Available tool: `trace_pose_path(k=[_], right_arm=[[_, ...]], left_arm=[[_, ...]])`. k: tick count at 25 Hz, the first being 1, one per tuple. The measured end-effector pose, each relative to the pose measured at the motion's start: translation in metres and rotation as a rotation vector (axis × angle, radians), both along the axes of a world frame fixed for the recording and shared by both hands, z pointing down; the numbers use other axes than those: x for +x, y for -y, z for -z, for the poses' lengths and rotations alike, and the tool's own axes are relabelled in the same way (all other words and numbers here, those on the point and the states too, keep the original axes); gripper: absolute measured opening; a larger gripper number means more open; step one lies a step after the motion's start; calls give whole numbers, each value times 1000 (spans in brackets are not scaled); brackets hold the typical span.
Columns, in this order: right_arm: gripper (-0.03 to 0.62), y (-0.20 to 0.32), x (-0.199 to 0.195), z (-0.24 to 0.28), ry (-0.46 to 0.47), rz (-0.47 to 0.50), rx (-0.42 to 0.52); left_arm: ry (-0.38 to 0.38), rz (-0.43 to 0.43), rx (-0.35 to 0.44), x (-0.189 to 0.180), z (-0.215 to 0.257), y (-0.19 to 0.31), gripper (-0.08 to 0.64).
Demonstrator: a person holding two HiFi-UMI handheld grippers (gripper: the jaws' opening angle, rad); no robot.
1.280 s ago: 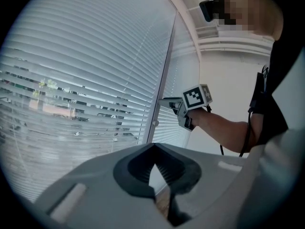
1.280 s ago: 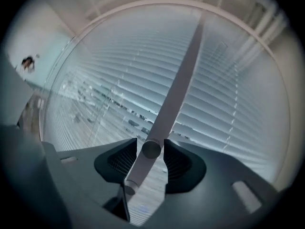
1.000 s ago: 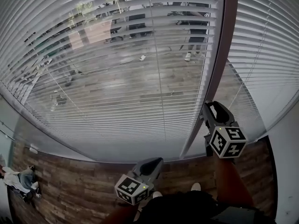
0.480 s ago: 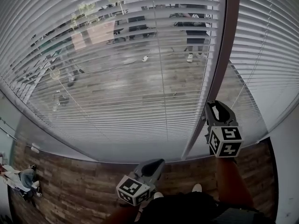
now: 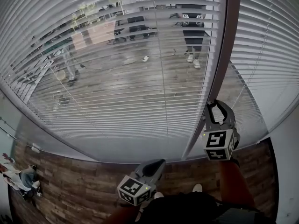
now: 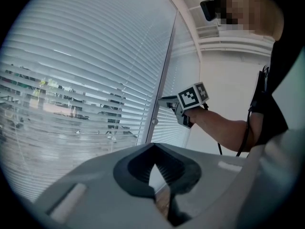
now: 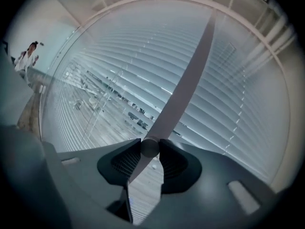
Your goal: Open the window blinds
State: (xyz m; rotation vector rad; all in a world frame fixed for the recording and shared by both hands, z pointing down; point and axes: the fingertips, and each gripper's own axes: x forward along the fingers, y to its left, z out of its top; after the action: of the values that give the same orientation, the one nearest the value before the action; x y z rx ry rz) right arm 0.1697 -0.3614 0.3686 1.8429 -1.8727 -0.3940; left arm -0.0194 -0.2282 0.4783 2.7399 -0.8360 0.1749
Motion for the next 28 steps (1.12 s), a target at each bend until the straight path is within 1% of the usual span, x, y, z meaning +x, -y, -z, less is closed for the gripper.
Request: trace_pose_path(k=[3, 7, 9, 10, 12, 14, 16, 20, 21, 22, 23, 24, 25, 28], right_arm=[[147, 0, -1, -1, -101, -8, -6], [147, 1, -2, -2, -264, -27, -11], [147, 0, -3, -3, -301, -28, -13], [147, 1, -3, -2, -293, -27, -10], [150, 1, -2, -3, -237, -23, -2], [161, -1, -1, -2, -127, -9, -1], [202, -5, -1, 0, 26, 20, 2], [196, -7, 2, -2, 392, 82, -18], [193, -5, 4, -4, 468, 89, -26], [190, -4, 5, -5, 524, 92, -31], [185, -3, 6, -6, 557, 91, -32], [169, -2, 7, -6, 569, 87, -29], [159, -1, 7, -5, 568, 81, -25], [156, -1, 7, -4, 545, 58, -20]], left_arm=[[-2, 0, -1, 1, 2, 1, 2], [3, -1, -12, 1, 1, 1, 2], [6, -1, -9, 1, 1, 1, 2], [5, 0, -5, 0, 0, 1, 2], [3, 0, -4, 0, 1, 1, 2], [0, -5, -7, 1, 1, 0, 2], [0, -5, -7, 1, 1, 0, 2], [2, -1, -2, 0, 0, 2, 2], [1, -4, 0, 1, 0, 2, 2], [1, -6, 1, 1, 0, 1, 2], [1, -7, 2, 2, -1, 1, 2], [0, -7, 4, 3, 0, 1, 2], [-2, -7, 7, 3, 2, 1, 2], [-18, -7, 8, 4, 4, 0, 2]])
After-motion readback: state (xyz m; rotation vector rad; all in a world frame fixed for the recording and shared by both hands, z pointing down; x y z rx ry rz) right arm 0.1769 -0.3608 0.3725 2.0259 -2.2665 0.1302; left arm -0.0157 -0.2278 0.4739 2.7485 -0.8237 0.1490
